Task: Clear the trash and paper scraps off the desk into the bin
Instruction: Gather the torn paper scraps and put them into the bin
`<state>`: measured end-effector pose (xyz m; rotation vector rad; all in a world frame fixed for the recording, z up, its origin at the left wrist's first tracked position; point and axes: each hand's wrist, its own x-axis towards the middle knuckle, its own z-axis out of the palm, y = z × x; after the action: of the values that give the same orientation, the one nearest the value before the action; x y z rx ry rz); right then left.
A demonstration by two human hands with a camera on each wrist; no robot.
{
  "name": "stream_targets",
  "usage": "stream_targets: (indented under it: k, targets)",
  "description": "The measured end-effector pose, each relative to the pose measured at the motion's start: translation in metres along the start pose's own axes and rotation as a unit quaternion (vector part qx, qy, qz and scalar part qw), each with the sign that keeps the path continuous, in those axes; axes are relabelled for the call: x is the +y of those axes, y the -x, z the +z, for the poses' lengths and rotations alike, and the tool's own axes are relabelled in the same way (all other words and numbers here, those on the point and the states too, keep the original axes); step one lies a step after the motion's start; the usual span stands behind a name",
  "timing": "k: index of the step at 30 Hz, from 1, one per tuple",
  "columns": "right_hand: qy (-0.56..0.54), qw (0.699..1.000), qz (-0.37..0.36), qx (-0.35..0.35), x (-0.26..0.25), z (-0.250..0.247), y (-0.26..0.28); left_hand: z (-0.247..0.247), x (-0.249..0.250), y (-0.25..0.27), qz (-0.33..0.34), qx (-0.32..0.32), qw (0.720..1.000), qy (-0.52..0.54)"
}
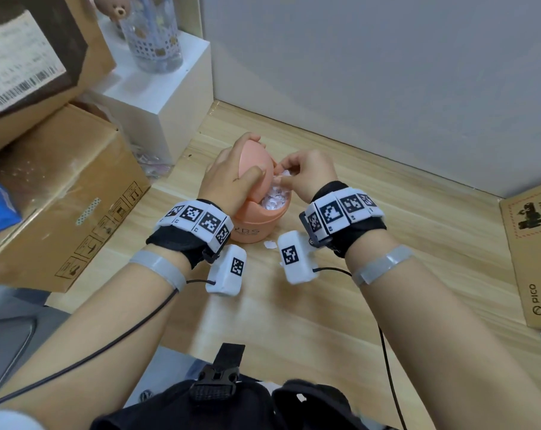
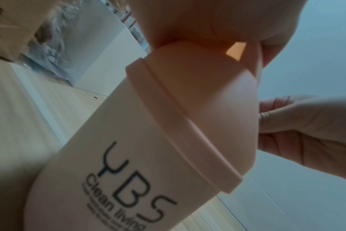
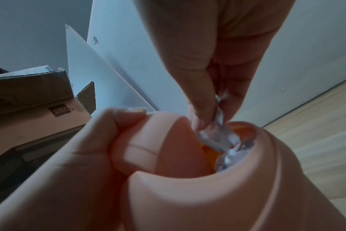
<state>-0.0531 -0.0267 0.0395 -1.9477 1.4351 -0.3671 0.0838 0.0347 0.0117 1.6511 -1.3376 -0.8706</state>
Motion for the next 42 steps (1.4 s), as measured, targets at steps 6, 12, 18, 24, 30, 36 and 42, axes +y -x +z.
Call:
stream_targets:
  k: [6, 12, 18, 24, 30, 36, 42]
  targets:
    - [-0.007, 1.000, -0.004, -0.027, -0.002, 0.002, 0.002, -0.002, 0.003, 0.002, 0.000, 0.000, 1.000, -0.005]
    - [-0.052, 0.998, 0.006, 0.035, 0.020, -0.009, 0.006, -0.001, 0.001, 0.002, 0.003, 0.000, 1.000, 0.000]
    - [-0.124, 0.967, 0.217, 0.056, 0.111, 0.024, 0.037, -0.001, 0.001, 0.001, 0.004, -0.002, 1.000, 0.004]
    - [-0.090, 0.962, 0.246, 0.074, 0.144, 0.062, 0.047, 0.000, -0.002, 0.000, -0.001, 0.002, 1.000, 0.011]
    - [0.030, 0.976, 0.216, 0.017, 0.142, 0.063, 0.040, 0.000, -0.003, 0.000, 0.002, 0.005, 1.000, 0.018]
    - [-0.028, 0.990, 0.134, -0.035, 0.114, 0.084, 0.042, 0.000, -0.003, 0.000, 0.009, 0.005, 1.000, 0.014]
    - [-0.021, 0.988, 0.142, -0.060, 0.100, 0.101, 0.036, 0.000, -0.003, 0.000, 0.015, 0.007, 1.000, 0.013]
